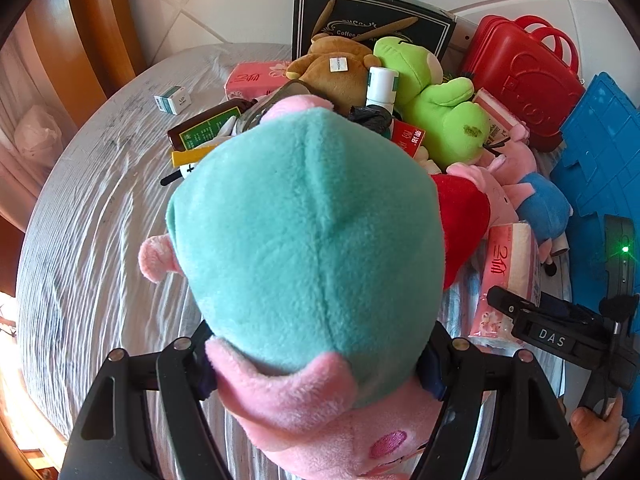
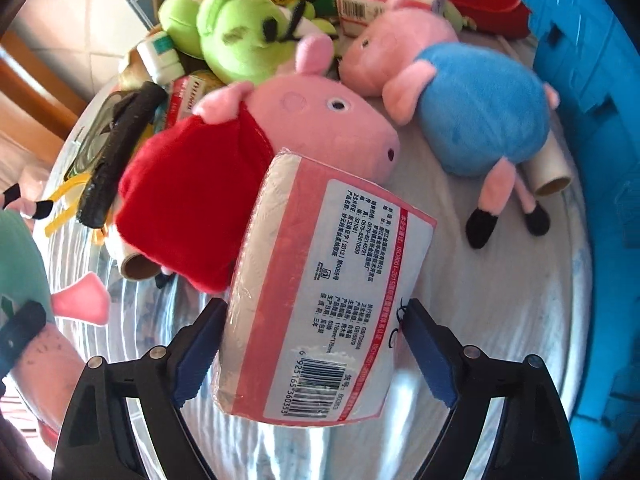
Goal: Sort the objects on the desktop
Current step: 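Lift the pig plush and tissue pack up off the pile, then carry both held items over the blue bin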
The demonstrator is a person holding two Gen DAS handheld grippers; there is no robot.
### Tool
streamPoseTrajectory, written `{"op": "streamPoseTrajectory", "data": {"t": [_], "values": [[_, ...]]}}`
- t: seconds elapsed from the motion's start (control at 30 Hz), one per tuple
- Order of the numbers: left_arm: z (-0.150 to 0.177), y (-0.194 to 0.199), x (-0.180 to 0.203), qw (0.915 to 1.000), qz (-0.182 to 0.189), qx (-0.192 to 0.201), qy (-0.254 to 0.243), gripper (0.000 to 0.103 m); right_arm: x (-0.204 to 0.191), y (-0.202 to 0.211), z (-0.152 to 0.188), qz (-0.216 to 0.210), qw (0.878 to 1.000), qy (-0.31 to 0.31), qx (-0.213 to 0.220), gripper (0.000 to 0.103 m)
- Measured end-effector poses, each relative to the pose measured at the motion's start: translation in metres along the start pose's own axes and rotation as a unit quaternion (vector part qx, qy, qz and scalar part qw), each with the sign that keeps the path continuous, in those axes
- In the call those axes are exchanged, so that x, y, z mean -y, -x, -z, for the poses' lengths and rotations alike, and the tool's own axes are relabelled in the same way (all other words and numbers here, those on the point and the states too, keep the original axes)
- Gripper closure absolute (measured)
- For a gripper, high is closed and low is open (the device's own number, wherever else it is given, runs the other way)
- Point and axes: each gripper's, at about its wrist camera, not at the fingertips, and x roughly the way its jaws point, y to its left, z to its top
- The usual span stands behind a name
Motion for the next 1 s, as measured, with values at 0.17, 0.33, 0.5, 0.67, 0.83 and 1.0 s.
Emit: {"op": "streamPoseTrajectory", "data": {"t": [0.17, 0.33, 0.5, 0.67, 0.83, 1.0], "values": [[-0.003, 0.028, 0.008, 0.9994, 0.007, 0.033, -0.007, 0.029, -0.020, 0.061, -0.003, 0.019, 0.995, 0.042, 0.087, 0.015], [-0.009, 0.079, 0.038, 0.9932, 0.014, 0.108, -0.043, 0.029, -0.013, 0.147, -0.001, 0.026, 0.980, 0.057, 0.187, 0.015], [-0.018, 0.129, 0.085, 0.9776, 0.012, 0.185, -0.099, 0.029, -0.005, 0.231, 0.014, 0.038, 0.959, 0.055, 0.276, 0.015], [-0.035, 0.172, 0.143, 0.9618, 0.055, 0.232, -0.135, 0.029, 0.024, 0.315, 0.023, 0.061, 0.938, 0.040, 0.339, 0.015], [-0.048, 0.215, 0.216, 0.9419, 0.103, 0.269, -0.173, 0.029, 0.068, 0.383, 0.026, 0.114, 0.917, 0.015, 0.381, 0.015], [-0.046, 0.249, 0.294, 0.9214, 0.163, 0.284, -0.210, 0.029, 0.134, 0.429, 0.035, 0.176, 0.902, -0.019, 0.393, 0.015]]}}
